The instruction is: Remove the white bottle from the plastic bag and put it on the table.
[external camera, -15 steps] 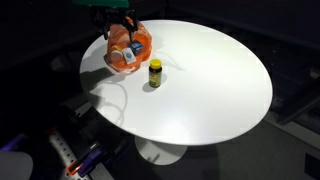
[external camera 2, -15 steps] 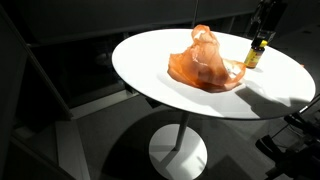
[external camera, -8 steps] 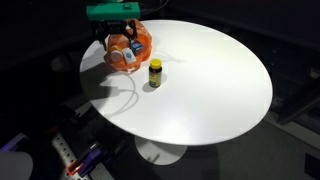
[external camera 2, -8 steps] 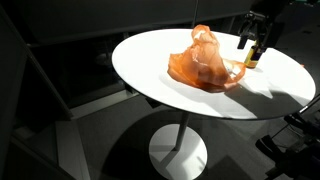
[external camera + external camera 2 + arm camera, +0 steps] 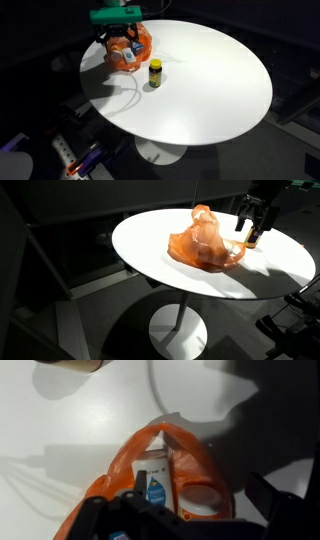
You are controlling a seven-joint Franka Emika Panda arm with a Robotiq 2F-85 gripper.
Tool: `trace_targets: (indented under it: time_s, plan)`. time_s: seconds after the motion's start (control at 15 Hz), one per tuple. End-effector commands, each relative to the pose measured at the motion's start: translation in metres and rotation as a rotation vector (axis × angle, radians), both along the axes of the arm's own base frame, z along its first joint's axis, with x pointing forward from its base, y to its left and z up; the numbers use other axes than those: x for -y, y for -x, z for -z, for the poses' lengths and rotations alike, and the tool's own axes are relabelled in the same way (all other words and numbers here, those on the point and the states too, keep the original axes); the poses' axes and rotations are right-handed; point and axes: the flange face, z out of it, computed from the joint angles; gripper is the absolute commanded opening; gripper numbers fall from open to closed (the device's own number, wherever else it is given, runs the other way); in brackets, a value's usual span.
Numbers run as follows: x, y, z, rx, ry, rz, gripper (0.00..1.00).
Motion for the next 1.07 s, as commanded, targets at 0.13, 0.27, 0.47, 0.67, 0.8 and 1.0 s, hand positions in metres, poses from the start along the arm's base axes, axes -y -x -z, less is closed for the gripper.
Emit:
trace_targets:
  time_s: [0.13, 0.27, 0.47, 0.67, 0.8, 1.0]
  plan:
    - [-0.003, -0.020, 0.020, 0.074, -0.029, -0.011, 1.00]
    - [-0.009, -0.024, 0.028, 0.095, -0.044, -0.028, 1.00]
    - [-0.017, -0.029, 0.037, 0.122, -0.048, -0.065, 1.00]
    - [-0.019, -0.035, 0.046, 0.132, -0.046, -0.082, 1.00]
    - [-0.018, -0.039, 0.052, 0.131, -0.043, -0.085, 1.00]
    - [-0.015, -0.045, 0.060, 0.129, -0.045, -0.081, 1.00]
